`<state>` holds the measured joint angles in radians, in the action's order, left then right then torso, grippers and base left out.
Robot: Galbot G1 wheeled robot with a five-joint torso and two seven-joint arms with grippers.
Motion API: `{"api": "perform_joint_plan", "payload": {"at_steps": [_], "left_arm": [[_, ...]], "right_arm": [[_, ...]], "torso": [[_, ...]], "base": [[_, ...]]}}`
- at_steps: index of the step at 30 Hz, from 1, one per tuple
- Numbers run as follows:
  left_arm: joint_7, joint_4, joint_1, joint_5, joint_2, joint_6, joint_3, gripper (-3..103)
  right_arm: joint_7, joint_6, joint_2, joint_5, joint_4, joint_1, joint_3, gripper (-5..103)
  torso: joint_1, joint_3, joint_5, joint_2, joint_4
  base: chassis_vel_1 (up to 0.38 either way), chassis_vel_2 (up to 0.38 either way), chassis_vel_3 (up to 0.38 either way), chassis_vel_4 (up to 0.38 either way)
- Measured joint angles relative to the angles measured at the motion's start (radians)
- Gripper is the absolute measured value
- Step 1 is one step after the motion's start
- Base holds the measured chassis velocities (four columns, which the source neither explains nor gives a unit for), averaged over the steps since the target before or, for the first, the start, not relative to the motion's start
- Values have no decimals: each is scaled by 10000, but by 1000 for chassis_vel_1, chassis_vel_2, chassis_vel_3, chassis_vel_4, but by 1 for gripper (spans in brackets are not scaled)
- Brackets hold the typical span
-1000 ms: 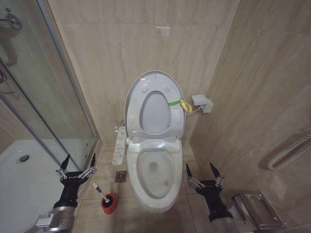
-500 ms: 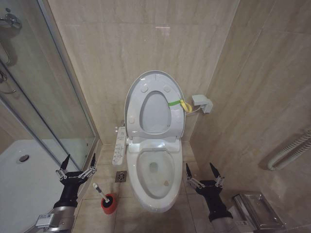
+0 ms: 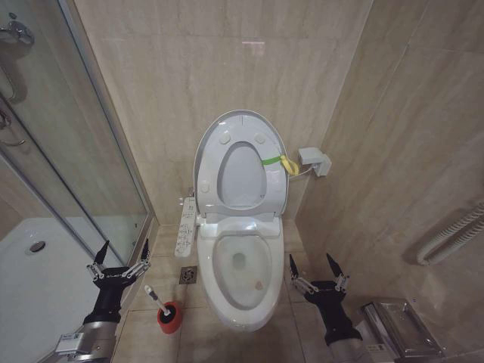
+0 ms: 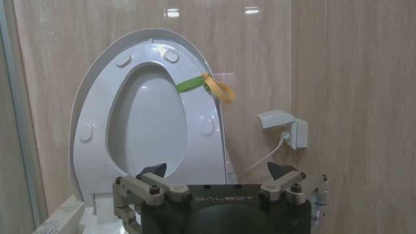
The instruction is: Open the toilet lid, clean the toilet bowl with a toilet brush, close the toilet lid, and flush.
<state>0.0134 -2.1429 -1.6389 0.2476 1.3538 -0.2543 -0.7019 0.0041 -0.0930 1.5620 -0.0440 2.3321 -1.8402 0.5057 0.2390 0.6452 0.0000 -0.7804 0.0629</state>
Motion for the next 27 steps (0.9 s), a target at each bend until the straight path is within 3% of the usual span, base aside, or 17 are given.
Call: {"api": "perform_joint_plan", "payload": {"at_steps": [27], "left_arm": [[0, 0, 0, 0, 0, 0, 0, 100]], "right_arm": [[0, 0, 0, -1, 0, 0, 0, 100]], "torso": [[0, 0, 0, 0, 0]], "base": [[0, 0, 0, 0]]}}
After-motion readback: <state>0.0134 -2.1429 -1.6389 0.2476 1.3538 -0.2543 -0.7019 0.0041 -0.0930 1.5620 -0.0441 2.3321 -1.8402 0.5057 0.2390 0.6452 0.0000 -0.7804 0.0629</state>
